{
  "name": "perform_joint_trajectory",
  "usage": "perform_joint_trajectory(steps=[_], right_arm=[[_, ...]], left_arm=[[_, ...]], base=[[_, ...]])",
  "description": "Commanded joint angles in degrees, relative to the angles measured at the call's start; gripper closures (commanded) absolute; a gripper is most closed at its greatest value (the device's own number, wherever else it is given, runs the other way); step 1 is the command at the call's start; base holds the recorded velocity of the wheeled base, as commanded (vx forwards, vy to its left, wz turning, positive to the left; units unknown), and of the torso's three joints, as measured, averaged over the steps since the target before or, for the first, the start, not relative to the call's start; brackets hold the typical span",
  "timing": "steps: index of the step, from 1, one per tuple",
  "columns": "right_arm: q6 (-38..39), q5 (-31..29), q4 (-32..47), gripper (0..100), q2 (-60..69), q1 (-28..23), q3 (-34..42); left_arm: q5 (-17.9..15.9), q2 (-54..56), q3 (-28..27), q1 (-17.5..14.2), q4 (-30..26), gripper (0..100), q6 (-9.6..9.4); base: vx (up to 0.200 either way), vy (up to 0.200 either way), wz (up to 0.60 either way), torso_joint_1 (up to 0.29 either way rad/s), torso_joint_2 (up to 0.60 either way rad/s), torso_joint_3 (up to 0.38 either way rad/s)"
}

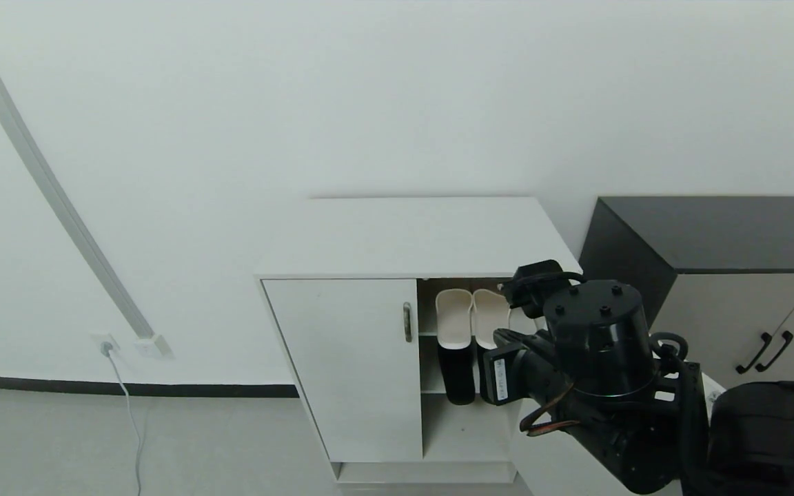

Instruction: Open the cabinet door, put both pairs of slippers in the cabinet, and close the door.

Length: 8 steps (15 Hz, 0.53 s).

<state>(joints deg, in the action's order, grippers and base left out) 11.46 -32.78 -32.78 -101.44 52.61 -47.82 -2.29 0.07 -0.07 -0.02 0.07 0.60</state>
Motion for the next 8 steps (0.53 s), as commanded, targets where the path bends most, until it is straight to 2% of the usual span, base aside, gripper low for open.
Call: perform_joint_trajectory(steps=[1,4,8], right_arm=[[0.05,0.09,-0.09,100,0.1,0.03,0.1],[-0.03,0.26,-0.27,100,0.01,0.03,0.19],[-0.03,0.26,-0.27,100,0.01,-0.06,0.27]], left_arm=[[0.01,-0.07,-0.01,-0.06,0.01,100,0.02],[0.01,-0.07,-0.01,-0.06,0.01,100,-0.07],[0.01,-0.07,-0.01,-0.06,0.01,100,-0.07]], base=[[0.0,0.0,0.0,0.271,-0.63,-0.344],[0.0,0.0,0.0,0.183,-0.42,-0.225],[0.0,0.0,0.0,0.01,-0.02,-0.012]])
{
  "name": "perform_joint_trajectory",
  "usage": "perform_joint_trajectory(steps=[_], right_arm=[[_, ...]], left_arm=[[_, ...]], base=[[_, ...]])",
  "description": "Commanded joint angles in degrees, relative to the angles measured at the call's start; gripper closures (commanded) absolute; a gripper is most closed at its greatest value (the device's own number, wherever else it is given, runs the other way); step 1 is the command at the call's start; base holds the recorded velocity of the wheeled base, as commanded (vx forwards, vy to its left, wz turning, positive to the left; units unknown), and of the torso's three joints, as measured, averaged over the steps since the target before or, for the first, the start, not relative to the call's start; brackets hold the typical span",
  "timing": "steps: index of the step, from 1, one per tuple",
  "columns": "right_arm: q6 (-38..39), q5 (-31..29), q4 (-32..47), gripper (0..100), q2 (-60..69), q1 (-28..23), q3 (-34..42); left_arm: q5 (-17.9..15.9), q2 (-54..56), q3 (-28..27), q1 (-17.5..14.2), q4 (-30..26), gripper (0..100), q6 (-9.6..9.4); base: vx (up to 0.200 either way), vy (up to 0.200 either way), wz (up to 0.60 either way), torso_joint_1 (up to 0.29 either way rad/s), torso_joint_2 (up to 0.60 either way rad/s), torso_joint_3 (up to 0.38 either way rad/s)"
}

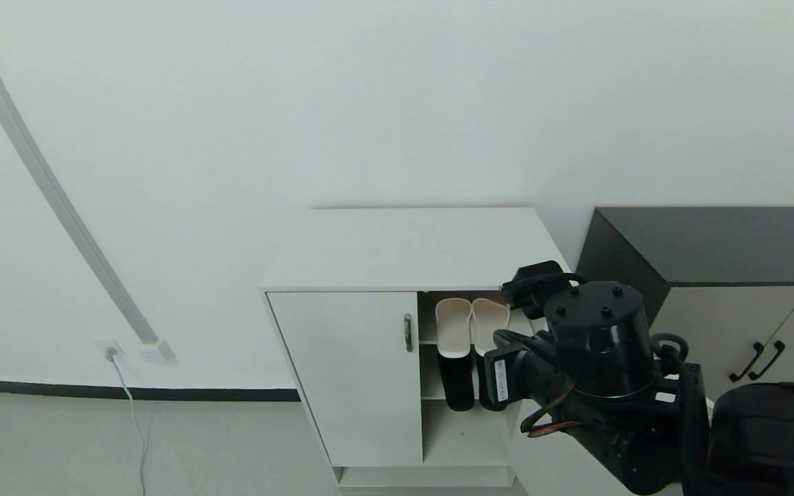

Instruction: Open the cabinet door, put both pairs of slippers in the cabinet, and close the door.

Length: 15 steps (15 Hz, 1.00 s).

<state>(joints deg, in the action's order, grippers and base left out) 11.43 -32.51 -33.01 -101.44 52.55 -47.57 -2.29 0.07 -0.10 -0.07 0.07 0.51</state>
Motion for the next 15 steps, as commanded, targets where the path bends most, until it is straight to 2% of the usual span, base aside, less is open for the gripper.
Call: perform_joint_trajectory(steps=[1,6,15], right_arm=[[-0.01,-0.01,-0.03,100,0.01,0.0,0.02],[0.08,0.08,-0.21,100,-0.08,-0.43,0.02],[-0.1,0.17,-0.12,100,-0.08,-2.81,-0.24]], left_arm=[[0.01,-0.07,0.01,-0.01,0.01,100,0.02],[0.01,-0.07,0.01,-0.01,0.01,100,0.1],[0.27,-0.07,0.01,-0.01,0.01,100,0.02]], base=[[0.0,0.0,0.0,0.0,0.0,0.0],[0.0,0.0,0.0,0.0,0.0,0.0],[0.0,0.0,-0.6,0.005,0.0,0.004]])
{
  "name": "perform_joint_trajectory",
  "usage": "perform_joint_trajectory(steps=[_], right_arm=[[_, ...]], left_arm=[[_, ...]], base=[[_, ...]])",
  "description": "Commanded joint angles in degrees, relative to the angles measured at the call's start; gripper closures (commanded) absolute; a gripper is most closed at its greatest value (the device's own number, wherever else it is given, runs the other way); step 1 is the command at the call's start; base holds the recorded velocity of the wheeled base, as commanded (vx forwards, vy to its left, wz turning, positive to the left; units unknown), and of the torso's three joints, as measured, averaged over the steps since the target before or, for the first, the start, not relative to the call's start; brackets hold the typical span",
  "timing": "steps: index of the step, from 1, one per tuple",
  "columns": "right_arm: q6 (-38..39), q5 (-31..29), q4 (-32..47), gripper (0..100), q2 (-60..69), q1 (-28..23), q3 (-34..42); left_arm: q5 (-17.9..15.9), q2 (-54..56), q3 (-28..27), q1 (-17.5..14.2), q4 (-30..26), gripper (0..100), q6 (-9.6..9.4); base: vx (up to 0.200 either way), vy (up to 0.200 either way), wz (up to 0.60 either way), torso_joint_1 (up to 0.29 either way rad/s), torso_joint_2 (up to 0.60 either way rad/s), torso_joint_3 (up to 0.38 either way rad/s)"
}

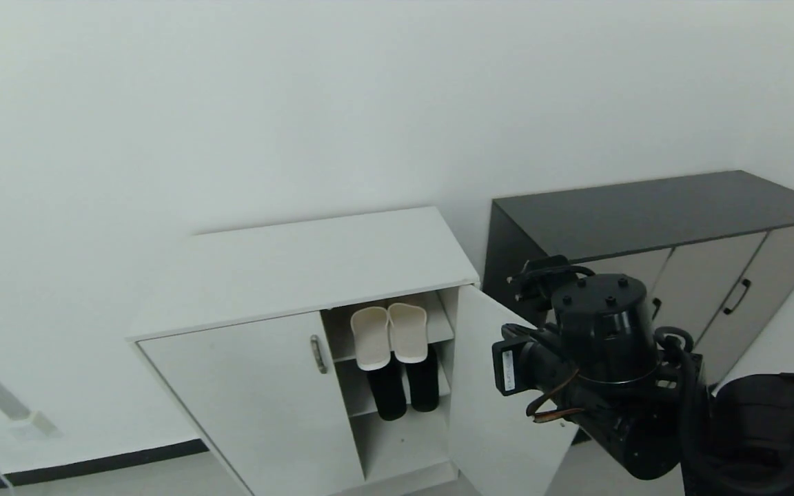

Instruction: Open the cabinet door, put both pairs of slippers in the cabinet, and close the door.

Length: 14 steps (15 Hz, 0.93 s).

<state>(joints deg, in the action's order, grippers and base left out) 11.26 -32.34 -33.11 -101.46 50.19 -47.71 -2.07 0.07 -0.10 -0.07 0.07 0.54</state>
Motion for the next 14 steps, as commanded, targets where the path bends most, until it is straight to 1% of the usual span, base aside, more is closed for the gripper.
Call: perform_joint_trajectory(steps=[1,4,6,10,14], right_arm=[[-0.28,0.0,-0.03,100,-0.05,-1.06,-0.19],[-1.07,0.0,-1.17,100,-1.46,-3.43,-0.27],[-1.24,-0.09,-3.01,100,-2.51,-3.61,-0.1],[-1.68,0.0,-3.28,100,-2.42,-3.87,0.08],[-1.68,-0.09,-3.28,100,-2.51,-3.87,0.08]], left_arm=[[0.05,-0.07,0.1,-0.01,0.01,100,-0.01],[-0.04,-0.07,0.01,-0.01,0.01,100,-0.27],[-0.04,-0.07,0.01,-0.01,0.01,100,0.08],[-0.12,-0.07,0.01,-0.01,0.01,100,0.08],[-0.21,-0.07,0.01,-0.01,0.01,100,0.08]], base=[[0.0,0.0,0.0,0.0,0.0,0.0],[0.0,0.0,0.0,0.0,0.0,0.0],[0.0,0.0,0.0,0.0,0.0,0.0],[0.0,0.0,0.0,0.0,0.0,0.0],[-0.2,0.0,0.0,0.005,0.0,0.002]])
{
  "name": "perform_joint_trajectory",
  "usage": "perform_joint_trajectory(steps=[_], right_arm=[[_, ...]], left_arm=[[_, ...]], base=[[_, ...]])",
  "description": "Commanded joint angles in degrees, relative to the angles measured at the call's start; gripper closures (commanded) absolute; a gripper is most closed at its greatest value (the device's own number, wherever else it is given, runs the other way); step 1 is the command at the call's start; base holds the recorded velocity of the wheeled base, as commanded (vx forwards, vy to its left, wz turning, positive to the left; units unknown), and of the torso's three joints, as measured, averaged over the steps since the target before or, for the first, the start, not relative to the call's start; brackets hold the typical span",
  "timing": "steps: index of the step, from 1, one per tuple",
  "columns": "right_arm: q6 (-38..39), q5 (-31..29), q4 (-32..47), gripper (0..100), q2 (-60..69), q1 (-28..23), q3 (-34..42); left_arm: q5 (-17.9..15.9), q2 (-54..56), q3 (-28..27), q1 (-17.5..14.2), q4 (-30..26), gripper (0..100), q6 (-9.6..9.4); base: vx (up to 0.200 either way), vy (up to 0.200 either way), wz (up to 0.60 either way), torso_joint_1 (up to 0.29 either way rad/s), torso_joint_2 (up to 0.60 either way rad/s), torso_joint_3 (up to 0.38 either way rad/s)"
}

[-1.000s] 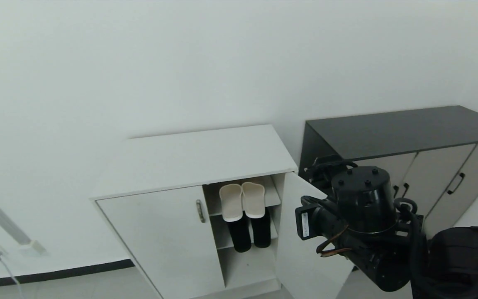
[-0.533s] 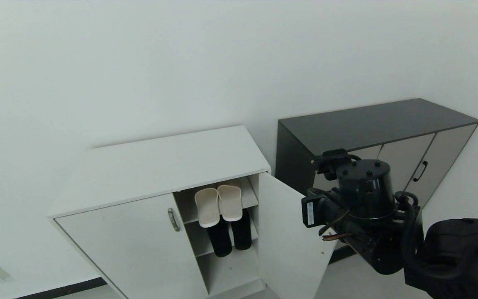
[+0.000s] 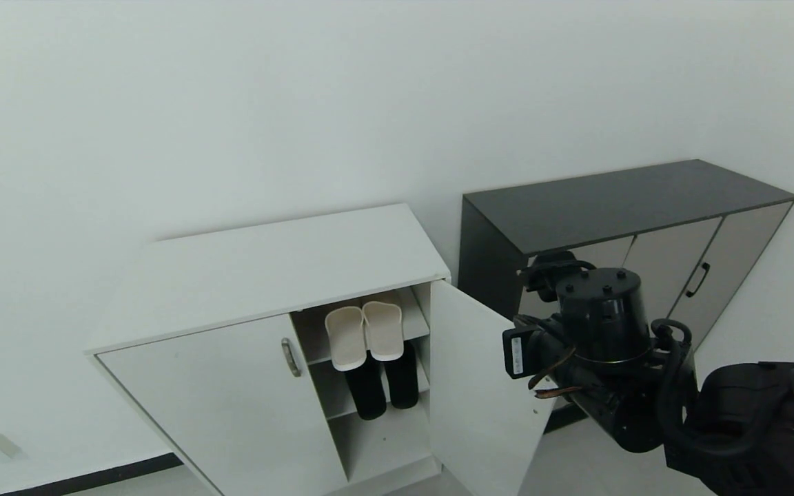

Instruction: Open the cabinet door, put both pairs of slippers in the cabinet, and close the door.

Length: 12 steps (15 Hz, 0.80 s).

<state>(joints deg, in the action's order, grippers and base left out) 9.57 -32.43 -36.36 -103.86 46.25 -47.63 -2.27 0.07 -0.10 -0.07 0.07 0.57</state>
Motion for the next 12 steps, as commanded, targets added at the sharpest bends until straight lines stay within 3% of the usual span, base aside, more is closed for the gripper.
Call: perform_joint_trajectory(steps=[1,4,12], right_arm=[[0.01,0.0,-0.02,100,-0.02,-0.02,-0.01],[0.01,0.0,-0.02,100,-0.02,-0.11,-0.01],[-0.08,0.0,-0.02,100,-0.02,-0.37,-0.01]], left_arm=[[-0.02,-0.07,0.01,-0.01,0.01,100,0.04],[0.07,-0.07,0.01,-0.01,0.01,100,0.04],[0.16,-0.07,0.01,-0.01,0.01,100,0.04]], base=[[-0.2,0.0,0.0,0.002,0.0,0.002],[-0.2,0.0,0.0,-0.012,0.0,0.004],[0.0,0.0,0.0,0.0,0.0,0.0]])
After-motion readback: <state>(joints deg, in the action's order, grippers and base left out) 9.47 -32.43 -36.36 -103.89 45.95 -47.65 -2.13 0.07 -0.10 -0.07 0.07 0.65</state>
